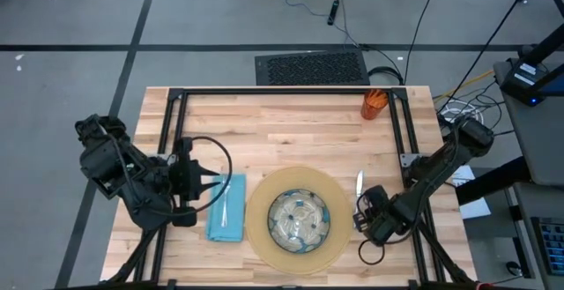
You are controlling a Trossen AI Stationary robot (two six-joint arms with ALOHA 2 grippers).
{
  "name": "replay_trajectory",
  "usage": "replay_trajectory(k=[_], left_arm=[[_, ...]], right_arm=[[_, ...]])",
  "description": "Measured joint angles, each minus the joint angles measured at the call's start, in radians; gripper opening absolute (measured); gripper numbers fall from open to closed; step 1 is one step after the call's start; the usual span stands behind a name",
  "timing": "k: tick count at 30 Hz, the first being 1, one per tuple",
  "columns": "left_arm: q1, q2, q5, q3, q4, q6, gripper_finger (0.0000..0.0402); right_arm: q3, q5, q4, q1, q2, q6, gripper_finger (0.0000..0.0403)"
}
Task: Set table place
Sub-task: Adjust the silver spoon
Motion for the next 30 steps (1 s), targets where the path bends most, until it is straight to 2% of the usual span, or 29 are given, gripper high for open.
replay_trajectory(k=[12,24,30], left_arm=[[-0.03,0.0,-0.019,-0.002,0.001,-0.014,0.0066],[-0.035,0.001,-0.042,-0.112,0.0,-0.029,0.0066],[-0.035,0.001,-0.048,-0.126,0.0,-0.031,0.0066]], right_arm=[[-0.003,-0.057,0.02,-0.001,0.081,-0.009,0.0086],[-0.005,-0.071,0.064,-0.014,0.154,-0.031,0.0086],[0.0,-0.084,0.062,-0.046,0.198,-0.072,0.0082]])
